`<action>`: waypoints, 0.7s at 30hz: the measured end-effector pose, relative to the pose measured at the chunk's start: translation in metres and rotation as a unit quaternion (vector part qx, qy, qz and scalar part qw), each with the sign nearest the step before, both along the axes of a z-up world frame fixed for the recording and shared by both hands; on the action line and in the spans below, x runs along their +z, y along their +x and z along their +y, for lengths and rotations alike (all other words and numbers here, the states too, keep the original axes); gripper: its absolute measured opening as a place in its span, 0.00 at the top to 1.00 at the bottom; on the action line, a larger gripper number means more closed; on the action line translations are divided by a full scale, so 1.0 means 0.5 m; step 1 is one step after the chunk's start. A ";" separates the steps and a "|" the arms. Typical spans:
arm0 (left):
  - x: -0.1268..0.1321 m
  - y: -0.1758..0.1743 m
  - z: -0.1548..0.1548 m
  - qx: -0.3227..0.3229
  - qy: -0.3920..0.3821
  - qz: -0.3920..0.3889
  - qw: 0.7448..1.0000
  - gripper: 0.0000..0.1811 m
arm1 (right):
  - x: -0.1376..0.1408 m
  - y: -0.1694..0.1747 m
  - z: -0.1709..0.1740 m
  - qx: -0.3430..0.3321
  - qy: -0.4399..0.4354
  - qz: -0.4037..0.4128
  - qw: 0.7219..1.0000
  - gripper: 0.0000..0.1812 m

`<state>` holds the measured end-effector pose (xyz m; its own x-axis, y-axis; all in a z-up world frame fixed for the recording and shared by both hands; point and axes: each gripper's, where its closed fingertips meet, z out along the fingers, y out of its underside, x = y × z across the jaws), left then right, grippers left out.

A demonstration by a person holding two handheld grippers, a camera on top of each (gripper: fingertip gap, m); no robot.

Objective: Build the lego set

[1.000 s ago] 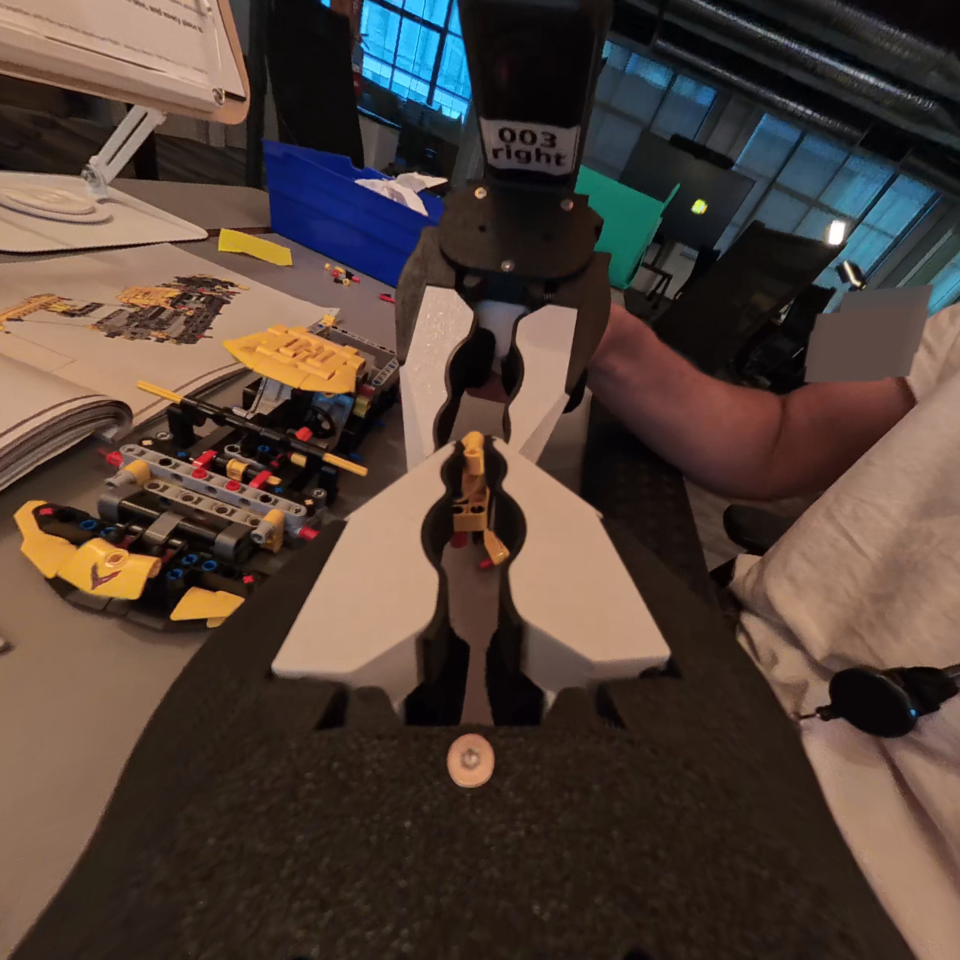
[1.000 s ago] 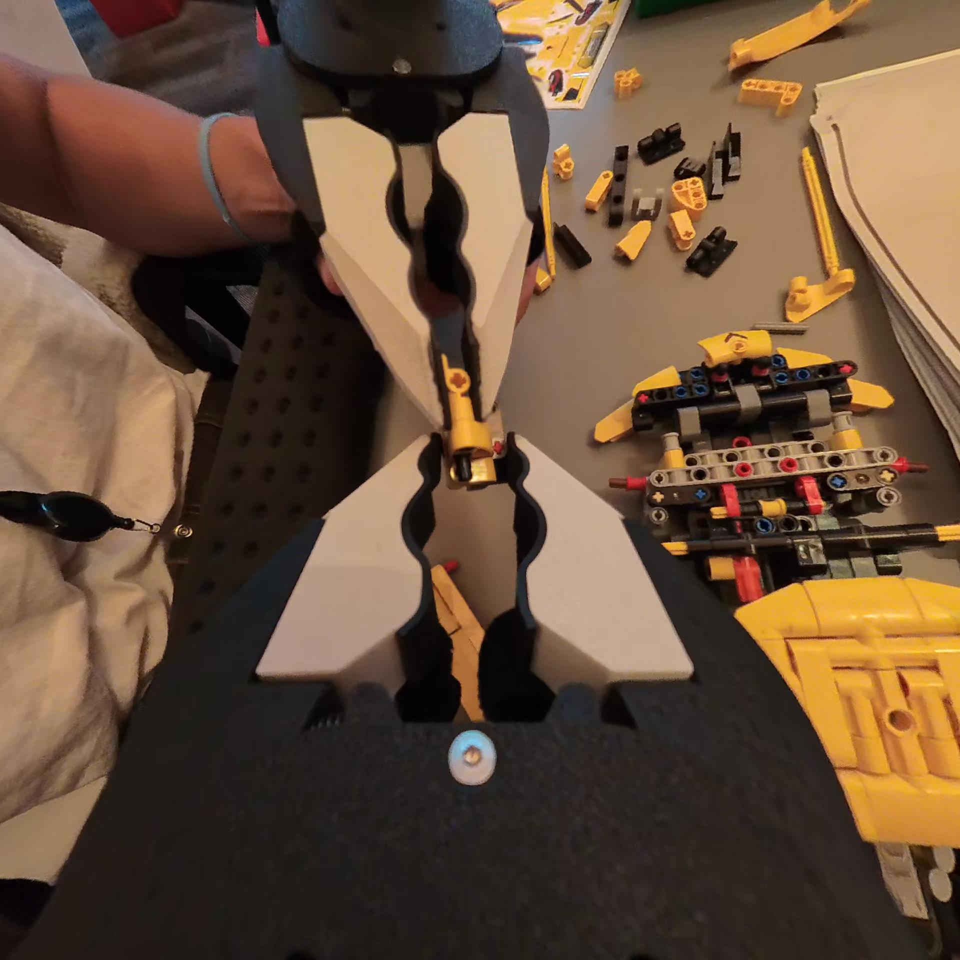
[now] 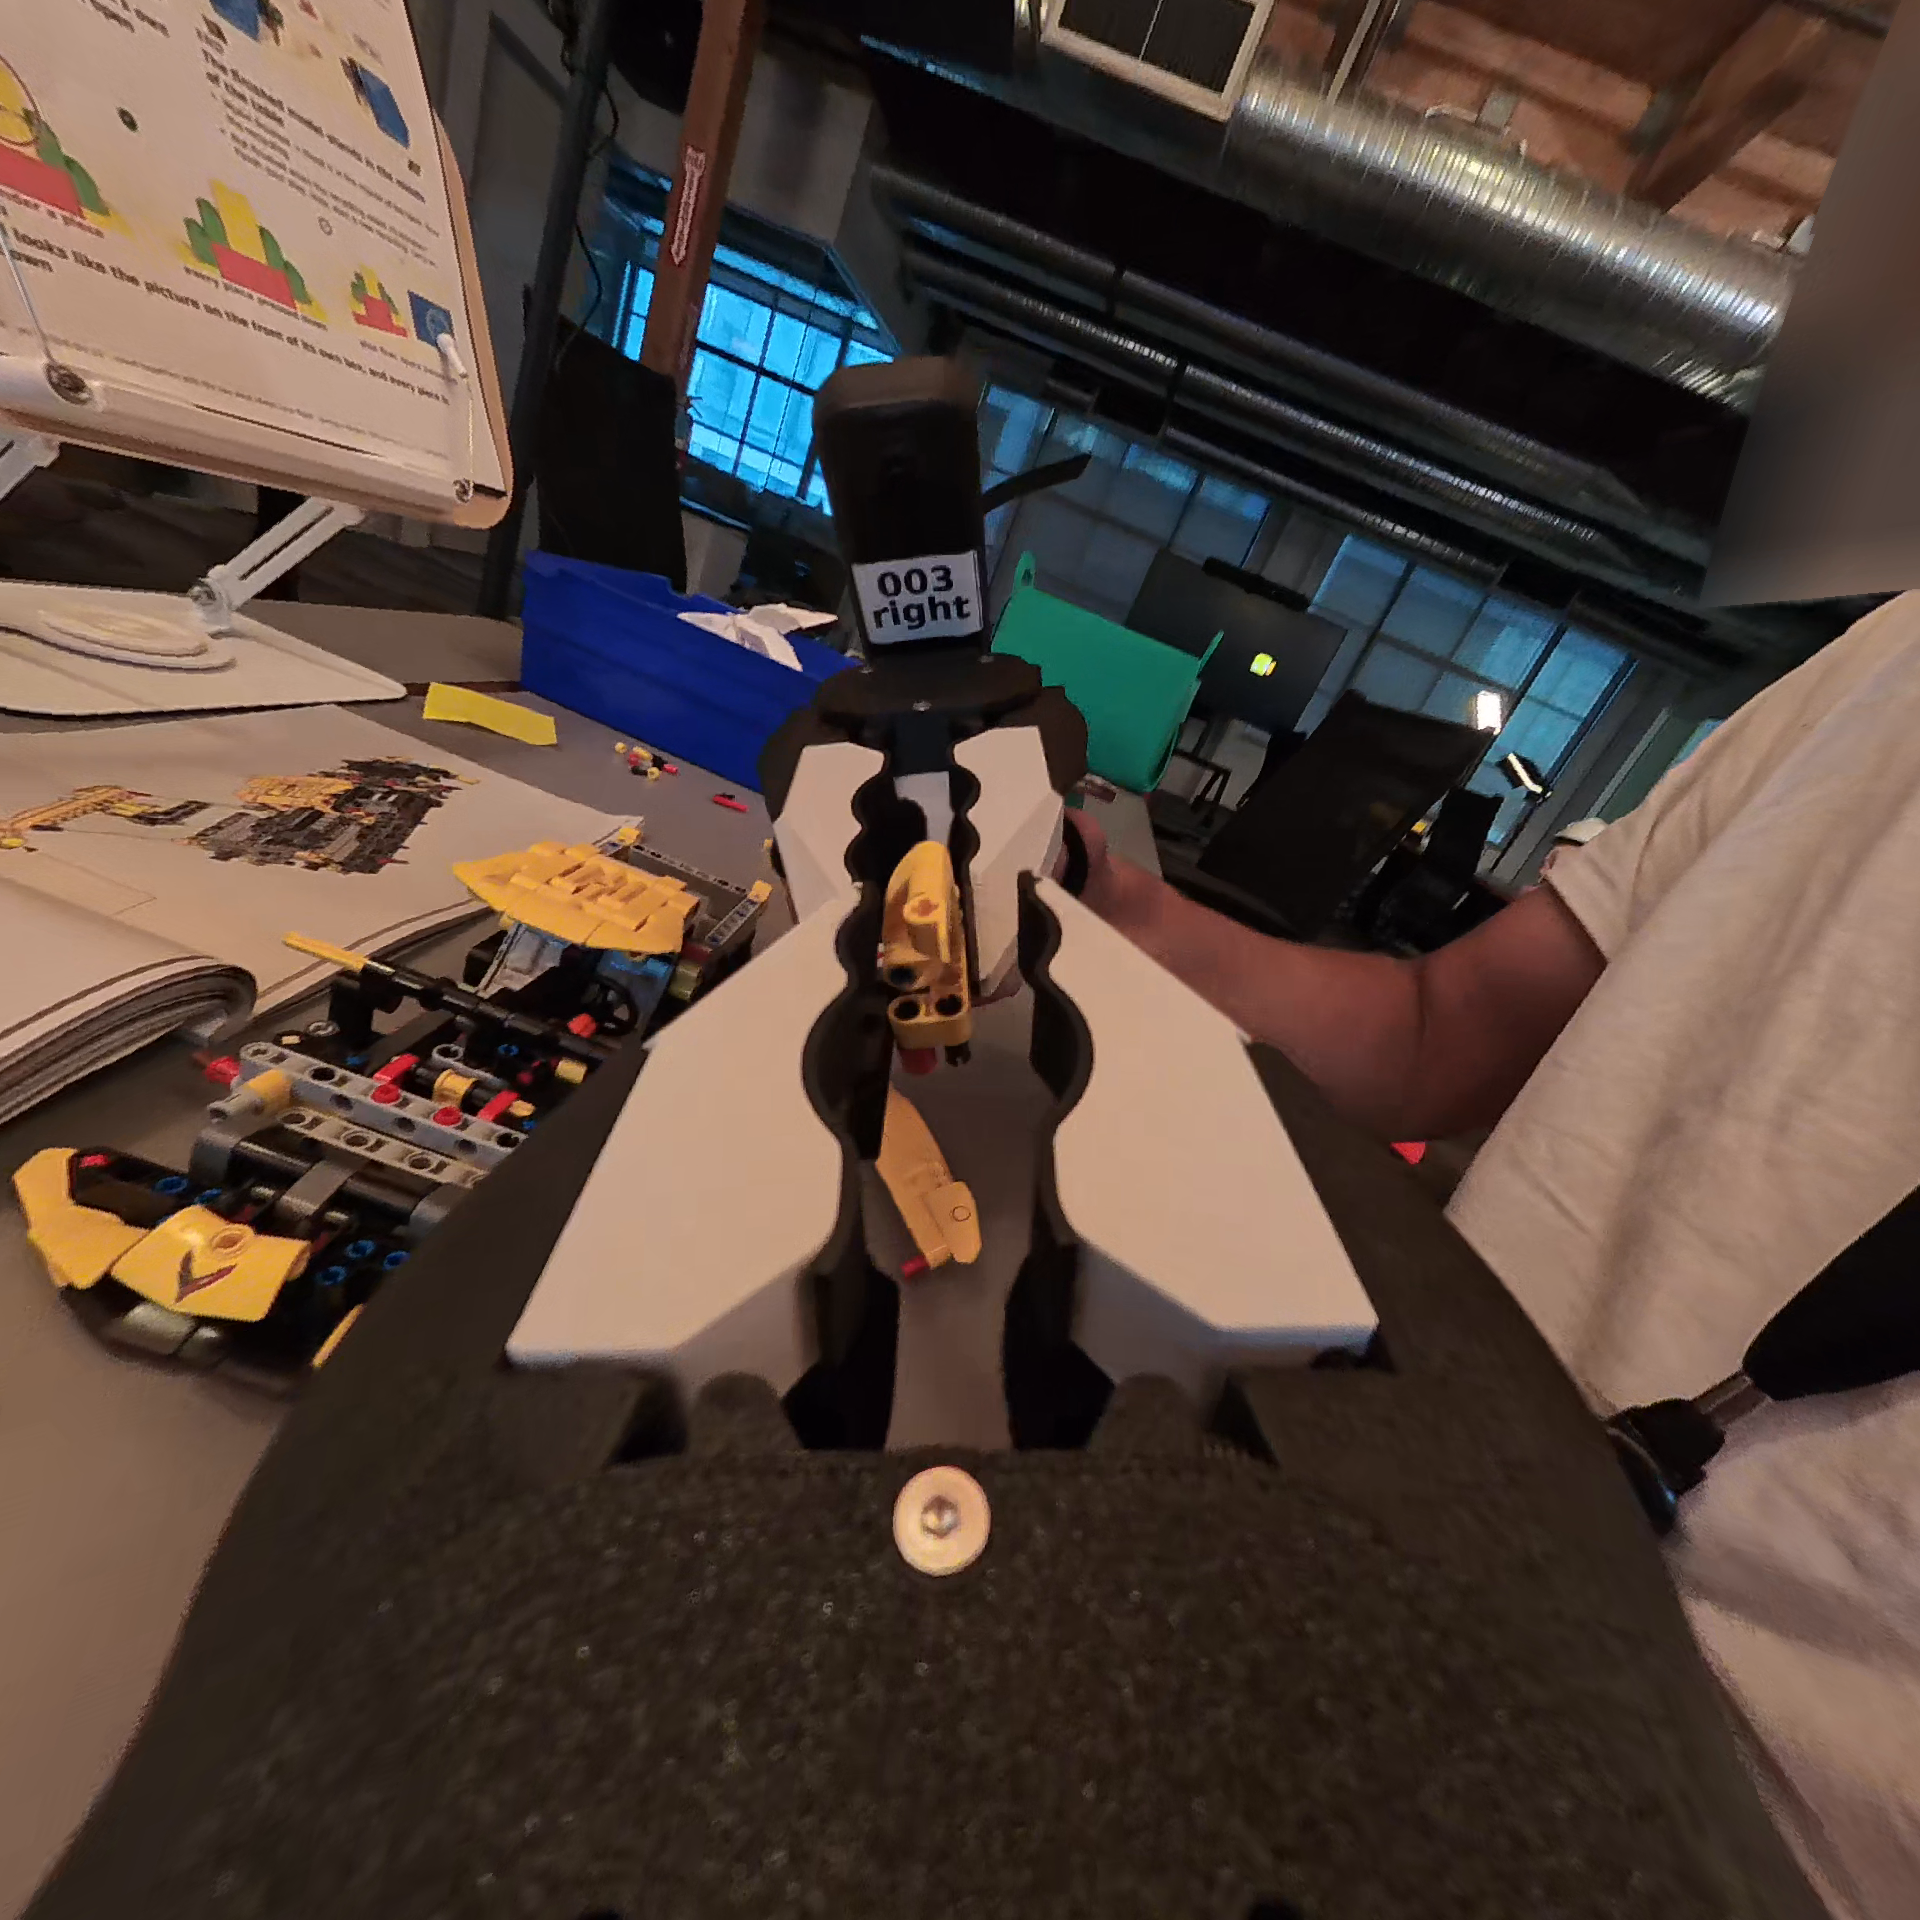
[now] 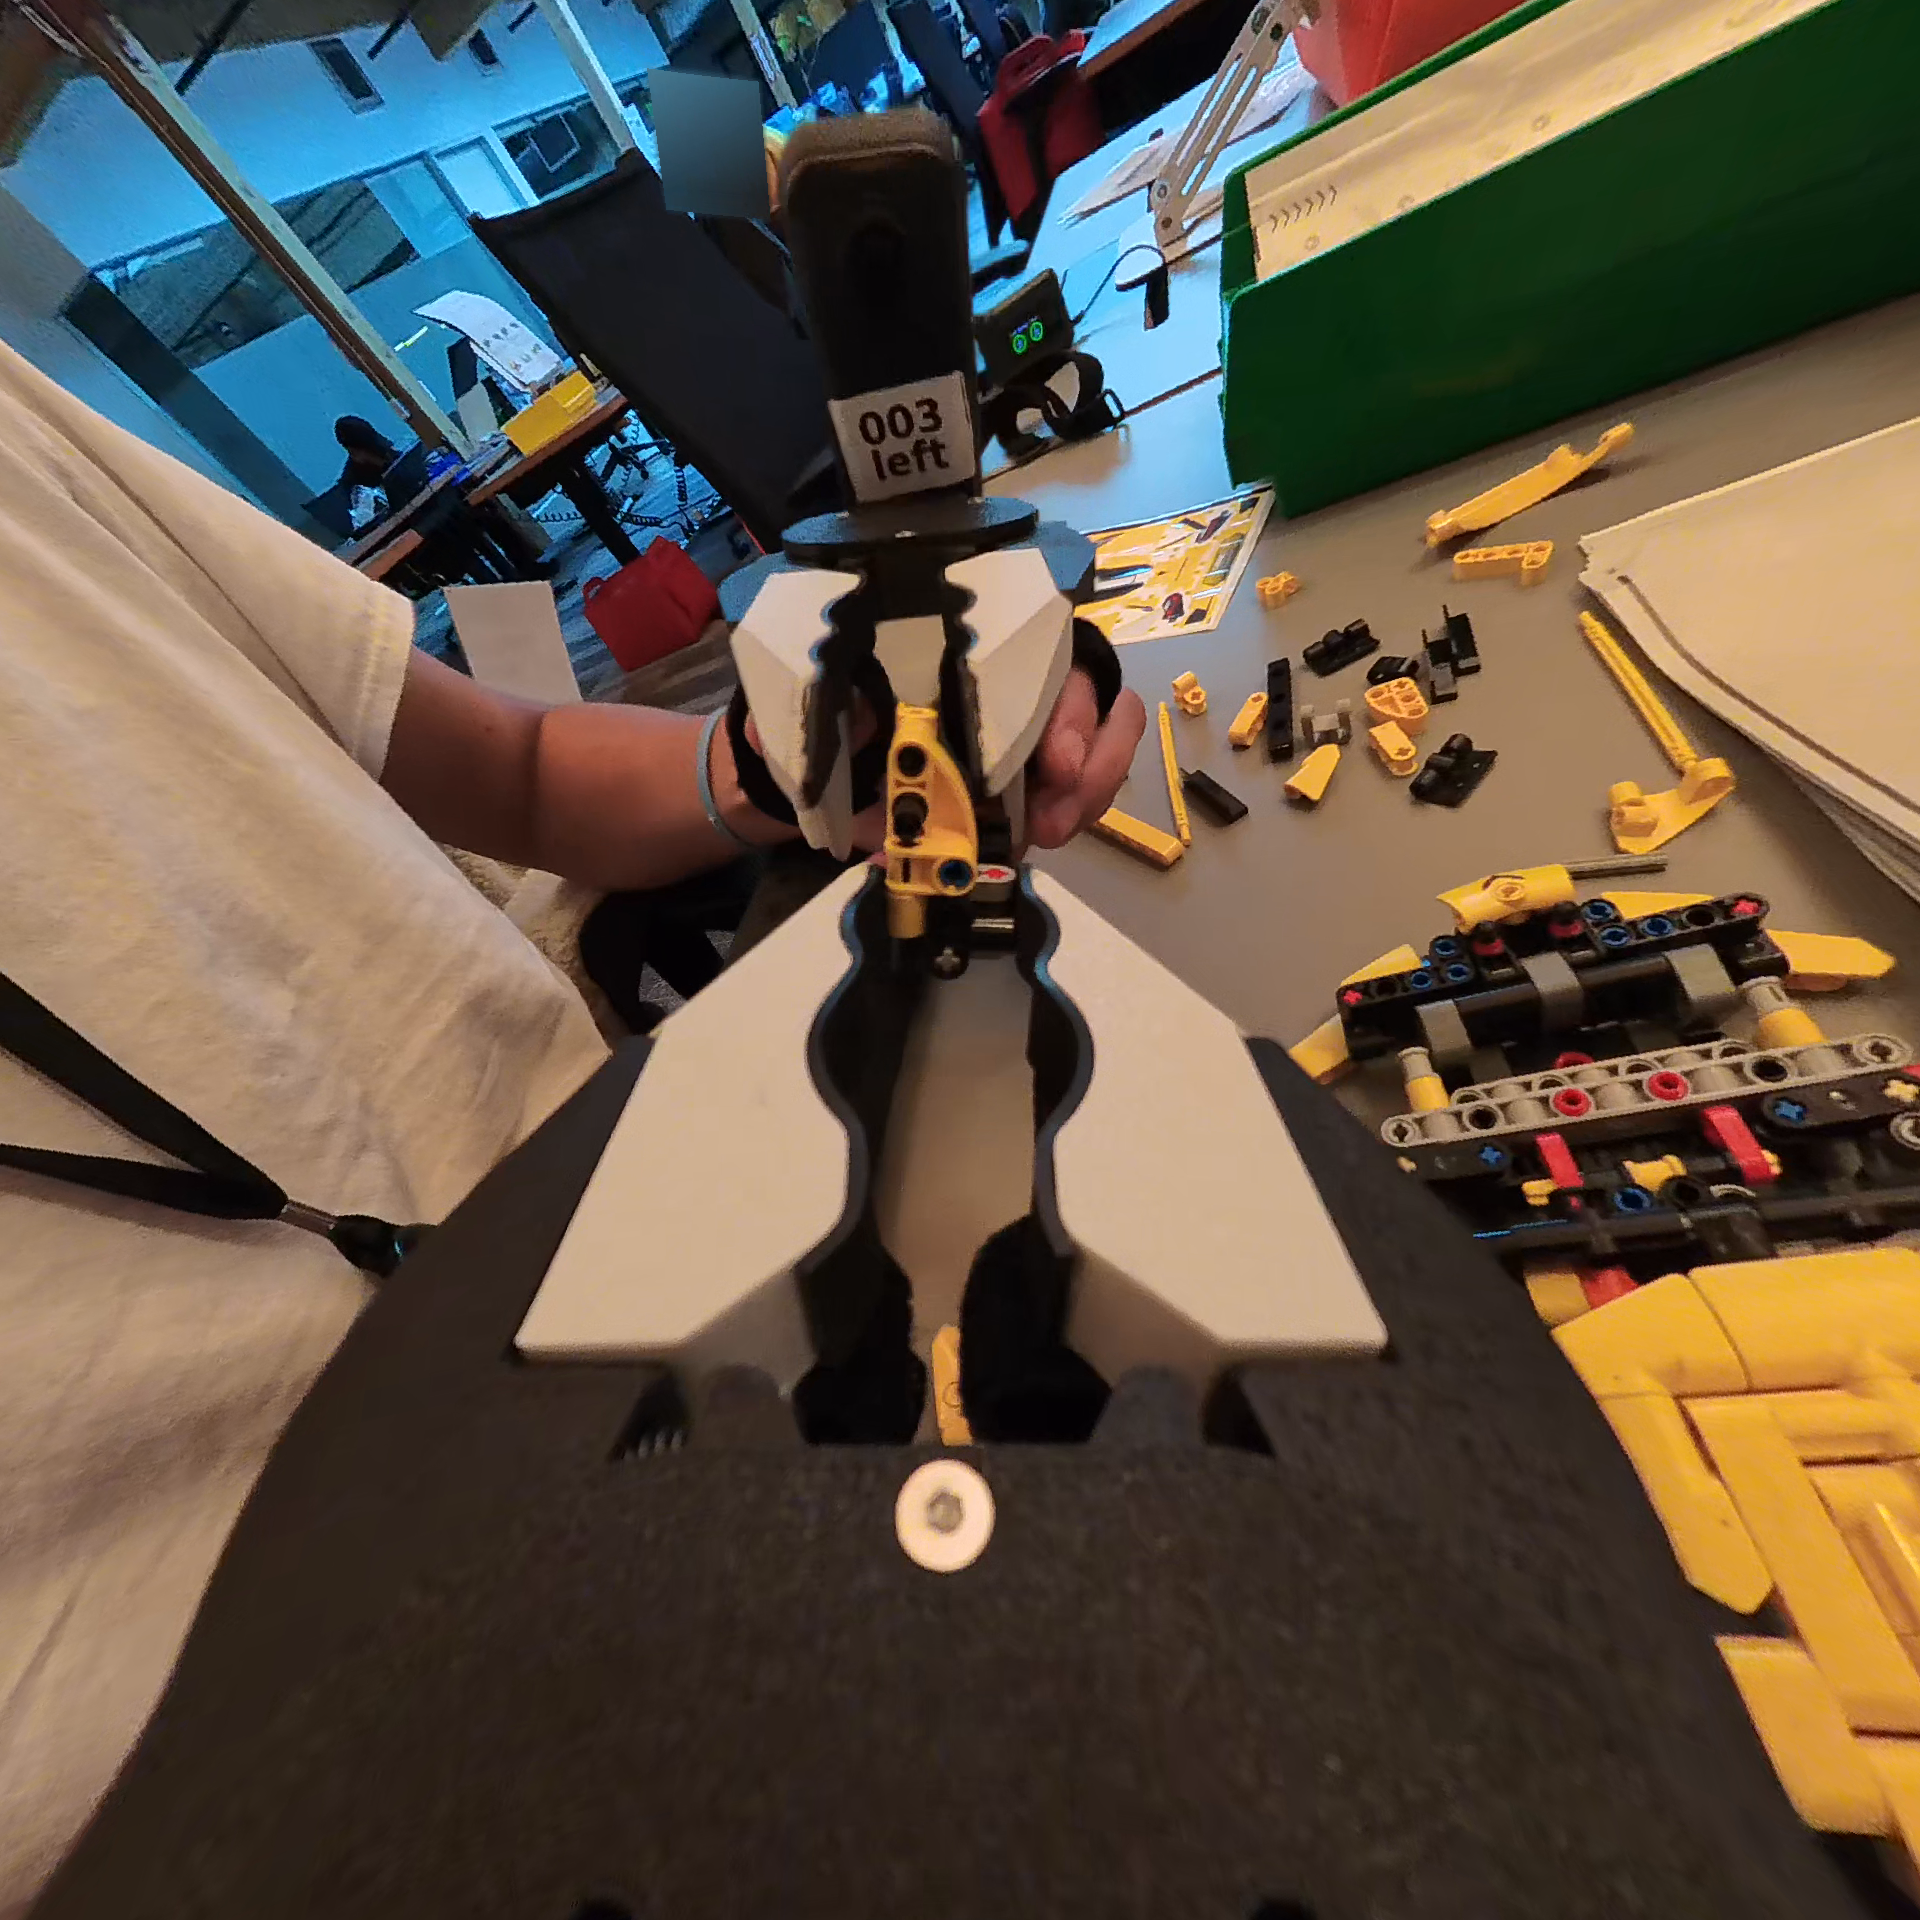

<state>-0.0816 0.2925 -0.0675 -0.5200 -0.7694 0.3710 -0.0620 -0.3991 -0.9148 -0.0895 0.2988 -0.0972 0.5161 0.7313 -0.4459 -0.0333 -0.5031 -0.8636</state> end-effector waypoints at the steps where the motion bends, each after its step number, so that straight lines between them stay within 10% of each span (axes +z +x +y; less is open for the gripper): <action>1: -0.003 0.001 -0.002 0.000 0.005 0.003 1.000 0.86 | -0.001 0.000 0.000 0.001 -0.001 0.001 1.000 0.87; 21: -0.002 0.000 0.008 0.008 0.000 -0.004 1.000 0.89 | 0.004 -0.003 0.016 -0.035 0.074 -0.075 0.994 0.87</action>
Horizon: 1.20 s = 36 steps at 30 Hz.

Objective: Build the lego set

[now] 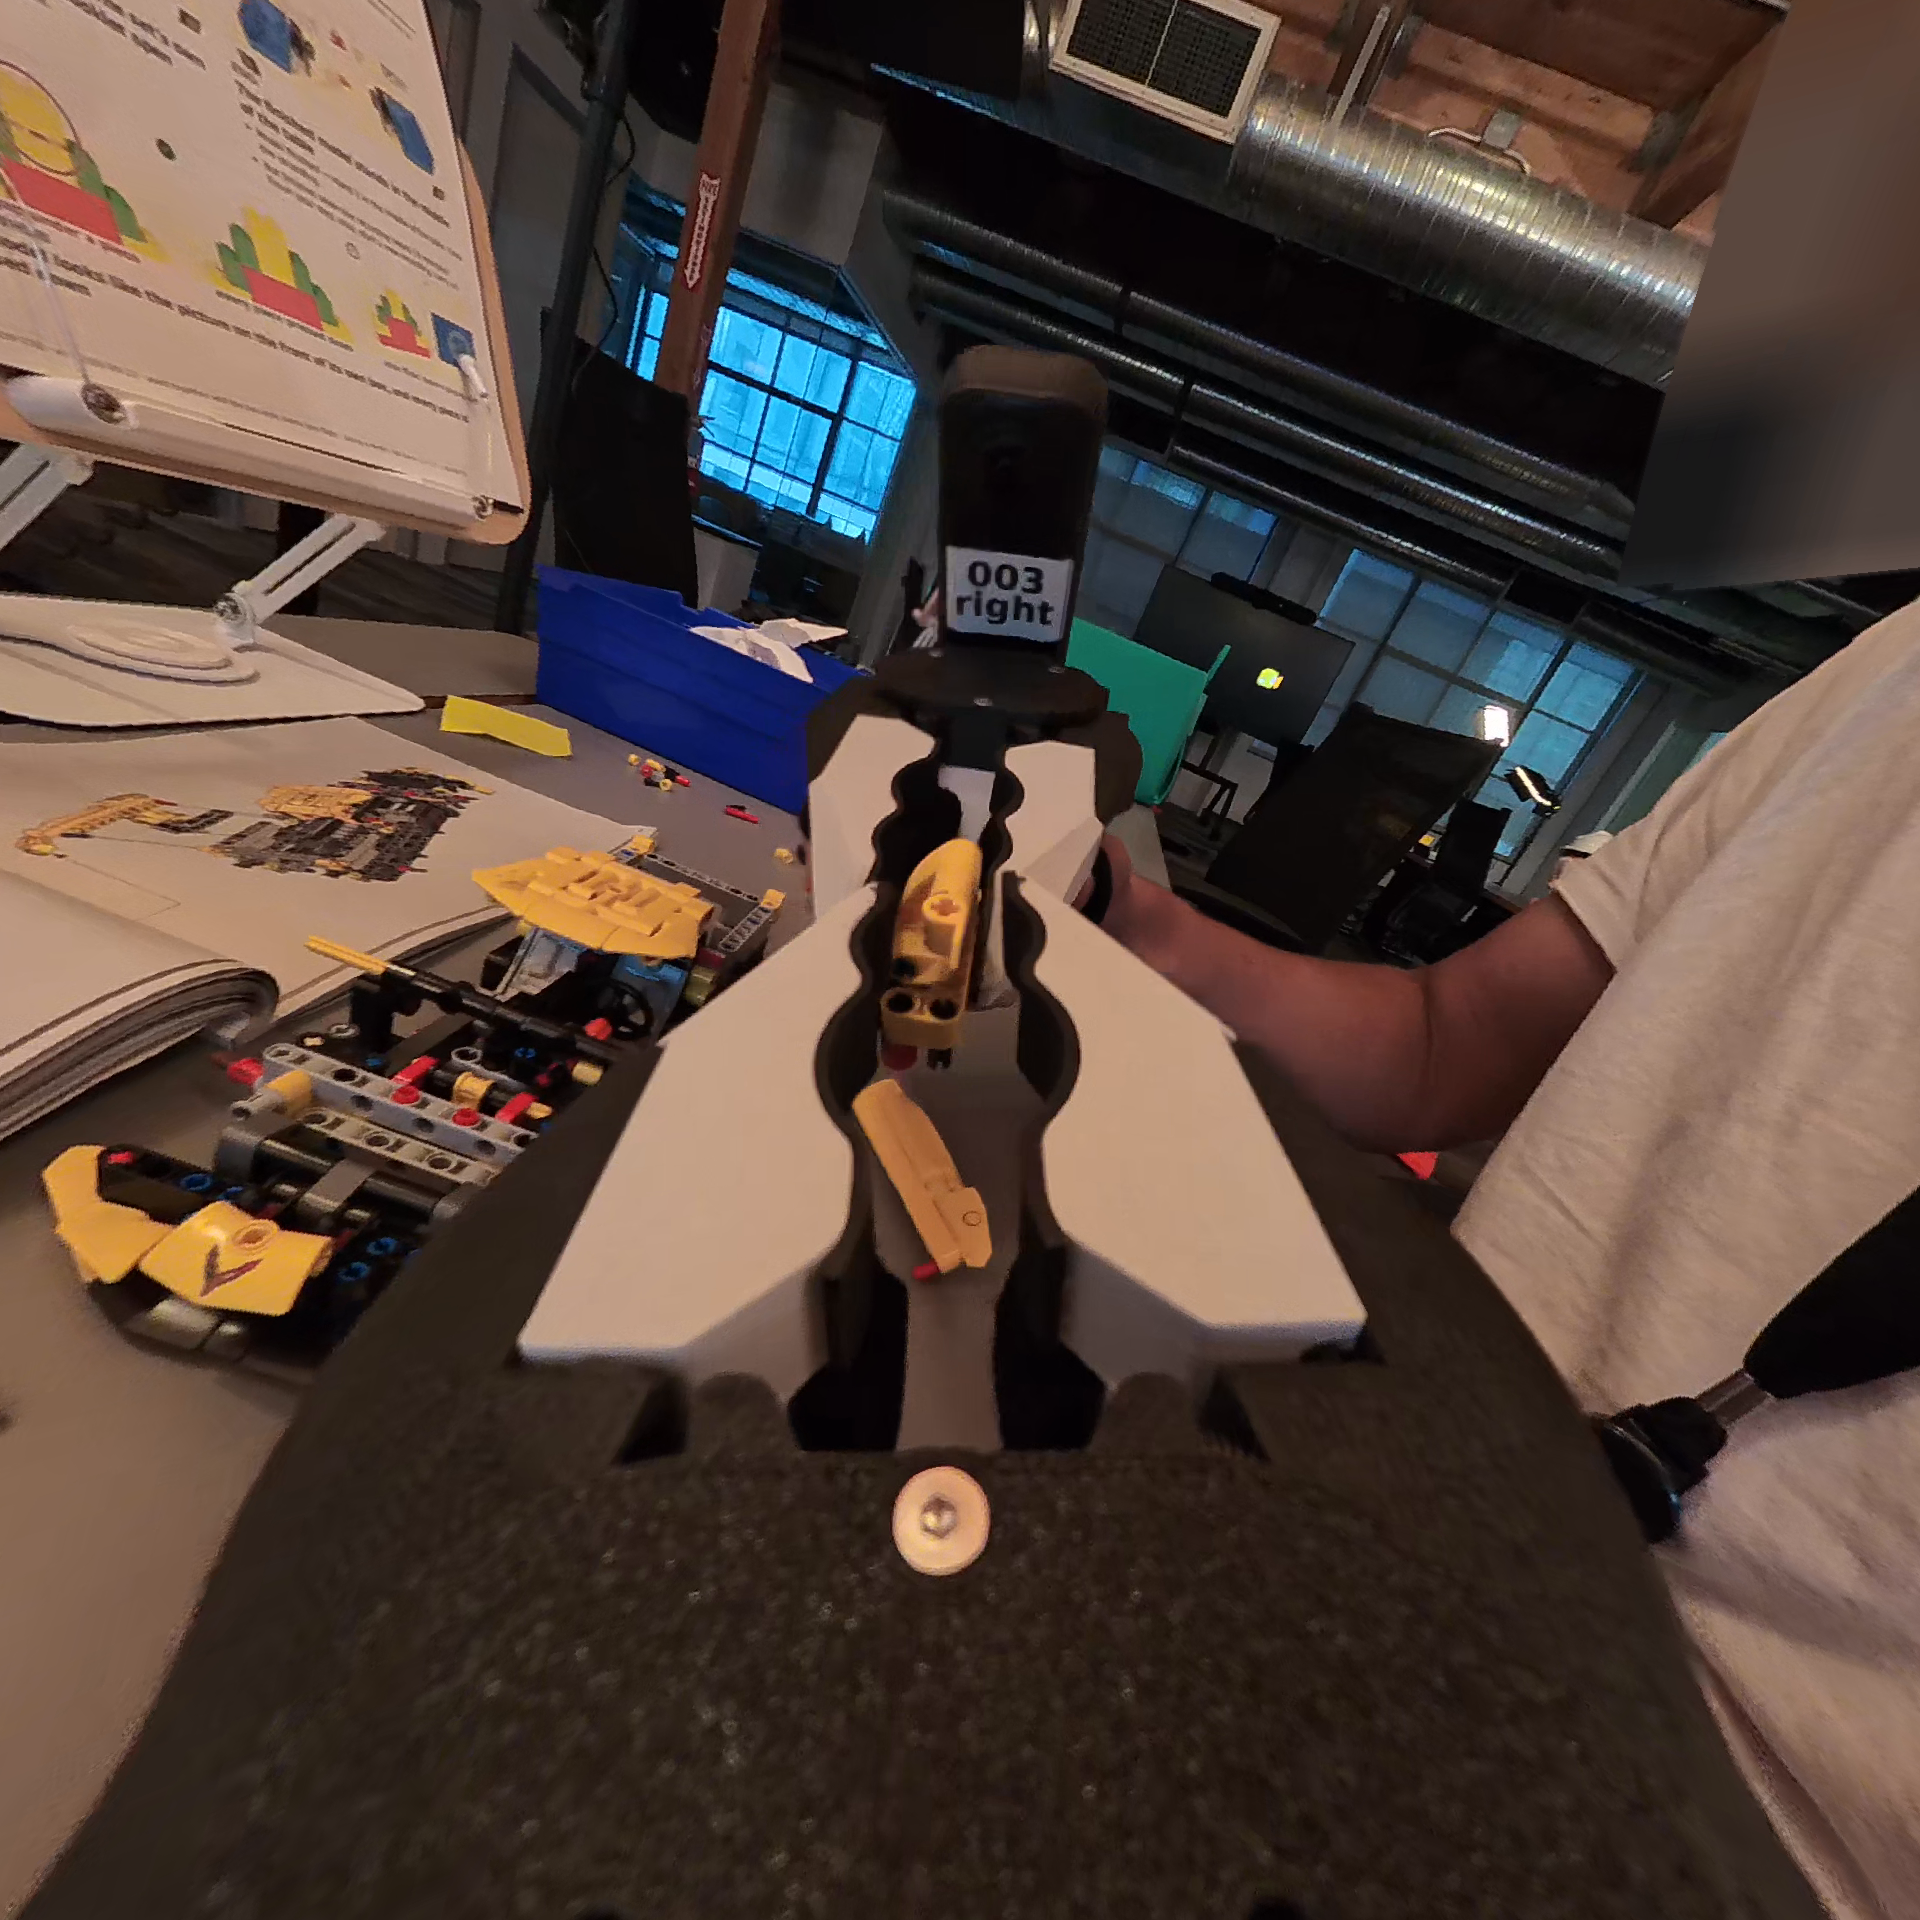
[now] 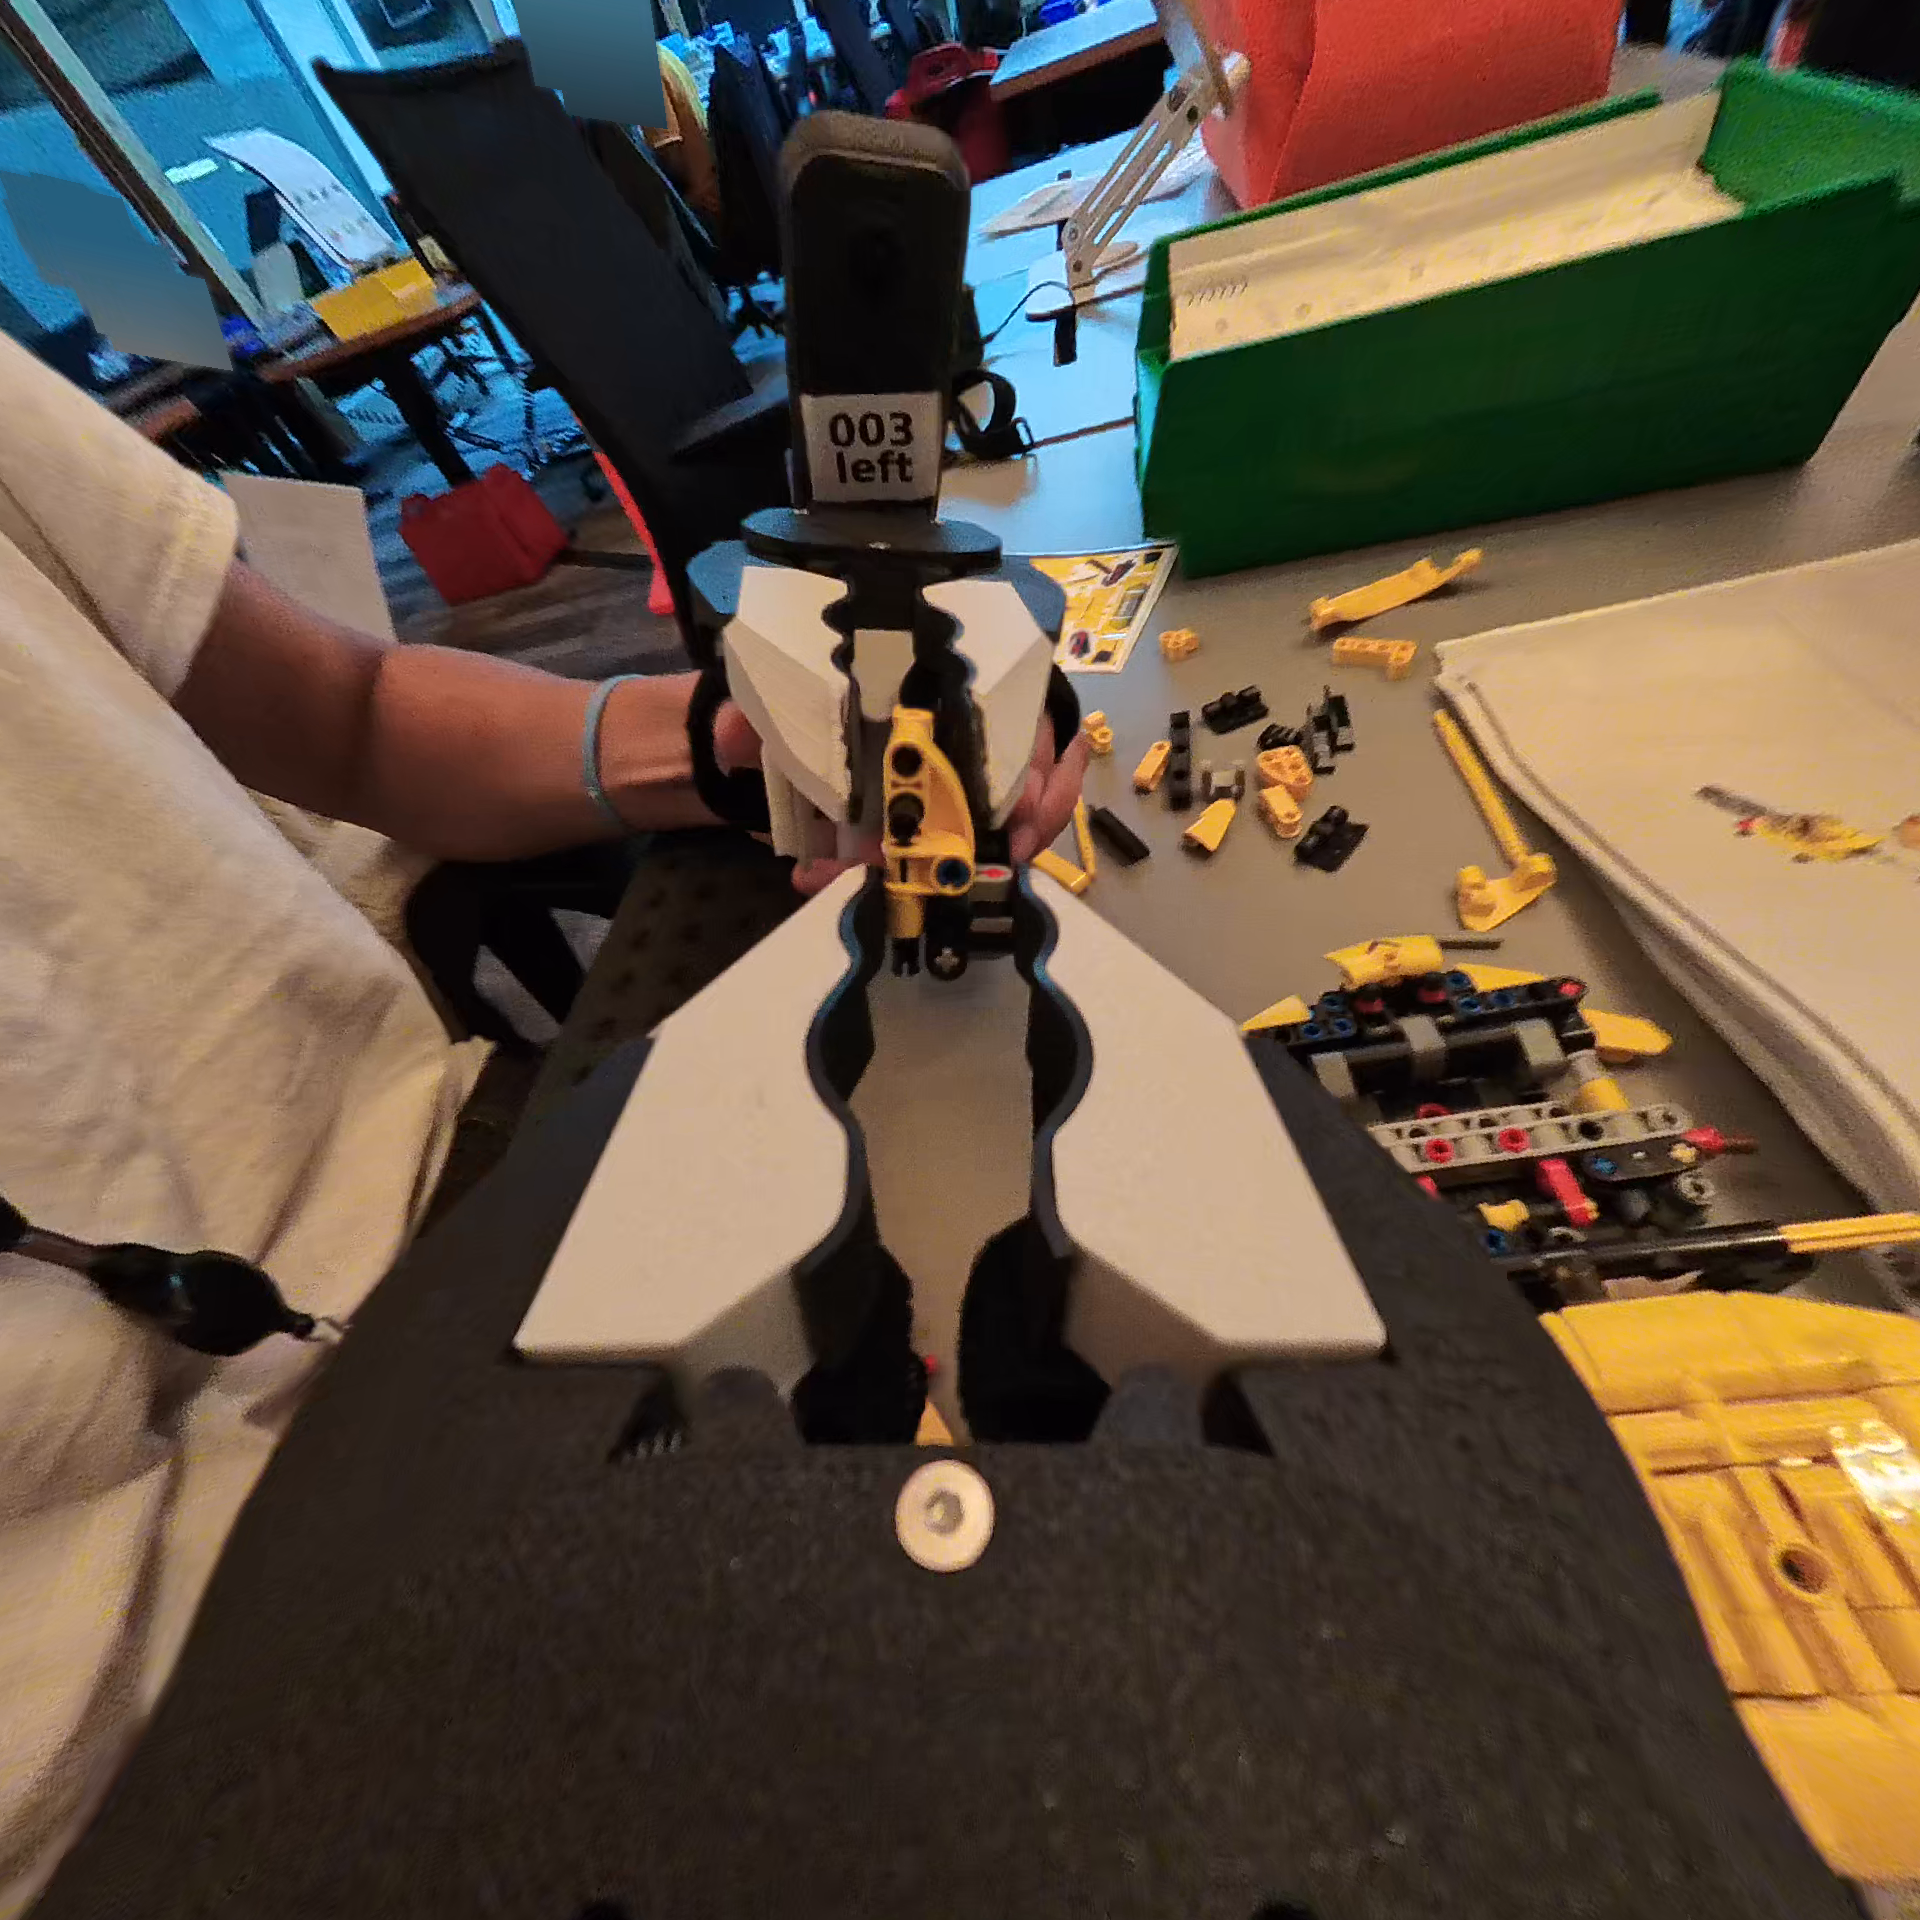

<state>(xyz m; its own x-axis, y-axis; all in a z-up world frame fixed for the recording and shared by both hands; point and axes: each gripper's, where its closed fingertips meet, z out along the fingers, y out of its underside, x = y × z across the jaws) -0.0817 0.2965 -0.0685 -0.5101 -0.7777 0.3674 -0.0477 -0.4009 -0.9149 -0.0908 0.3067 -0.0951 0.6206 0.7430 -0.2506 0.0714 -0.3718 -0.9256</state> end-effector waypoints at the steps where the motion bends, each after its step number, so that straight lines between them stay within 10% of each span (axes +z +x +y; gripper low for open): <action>1: 0.003 -0.002 -0.002 -0.002 -0.001 -0.005 1.000 0.88 | 0.002 0.001 0.001 -0.005 0.012 -0.016 1.000 0.87; 36: 0.043 -0.026 0.011 -0.014 -0.042 -0.050 0.998 0.92 | 0.053 -0.032 -0.007 0.040 -0.003 0.170 0.985 0.83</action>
